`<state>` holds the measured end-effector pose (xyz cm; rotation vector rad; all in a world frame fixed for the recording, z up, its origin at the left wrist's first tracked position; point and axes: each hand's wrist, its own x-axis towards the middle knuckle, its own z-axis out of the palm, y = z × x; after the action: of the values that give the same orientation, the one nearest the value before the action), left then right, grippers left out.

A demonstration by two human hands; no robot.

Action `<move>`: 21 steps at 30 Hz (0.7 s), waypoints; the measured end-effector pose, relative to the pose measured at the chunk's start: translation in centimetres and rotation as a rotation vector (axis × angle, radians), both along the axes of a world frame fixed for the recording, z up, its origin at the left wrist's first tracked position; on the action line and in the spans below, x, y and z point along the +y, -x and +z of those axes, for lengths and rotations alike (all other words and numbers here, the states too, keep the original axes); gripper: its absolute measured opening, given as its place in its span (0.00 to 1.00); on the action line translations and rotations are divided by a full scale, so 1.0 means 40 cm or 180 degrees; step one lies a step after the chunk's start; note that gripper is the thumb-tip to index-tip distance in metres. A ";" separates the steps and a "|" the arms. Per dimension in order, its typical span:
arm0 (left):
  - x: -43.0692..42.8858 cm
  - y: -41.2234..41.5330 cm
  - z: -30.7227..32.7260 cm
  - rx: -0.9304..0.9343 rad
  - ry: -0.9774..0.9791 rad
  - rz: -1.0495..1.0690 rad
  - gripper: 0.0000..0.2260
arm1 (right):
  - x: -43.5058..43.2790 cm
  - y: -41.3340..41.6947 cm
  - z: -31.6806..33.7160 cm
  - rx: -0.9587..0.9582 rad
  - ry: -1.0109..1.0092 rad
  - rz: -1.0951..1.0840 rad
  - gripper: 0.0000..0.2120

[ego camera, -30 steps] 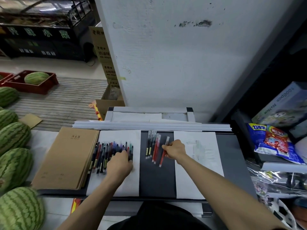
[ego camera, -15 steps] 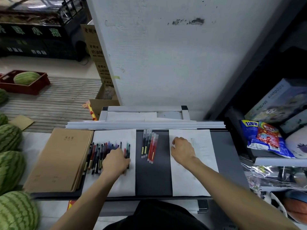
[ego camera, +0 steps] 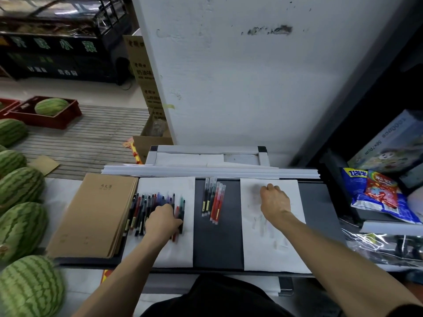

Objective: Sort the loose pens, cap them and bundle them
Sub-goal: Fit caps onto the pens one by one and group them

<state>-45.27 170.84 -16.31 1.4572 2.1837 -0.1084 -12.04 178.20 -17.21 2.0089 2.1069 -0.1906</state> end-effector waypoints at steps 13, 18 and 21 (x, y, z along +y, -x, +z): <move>-0.003 -0.037 -0.014 0.0249 -0.0082 -0.0109 0.08 | -0.092 0.101 0.032 0.1295 -0.0780 0.0344 0.09; -0.016 -0.014 0.001 0.0316 -0.0161 -0.0077 0.13 | -0.140 0.133 0.055 0.2279 -0.0150 -0.0001 0.08; -0.034 -0.016 0.043 0.0152 -0.0491 -0.0292 0.13 | -0.163 0.143 0.094 0.3201 0.0200 -0.0441 0.06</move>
<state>-44.64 169.48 -14.58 1.6560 2.2048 -0.0063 -17.76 171.69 -13.45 2.2654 2.3493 -1.5403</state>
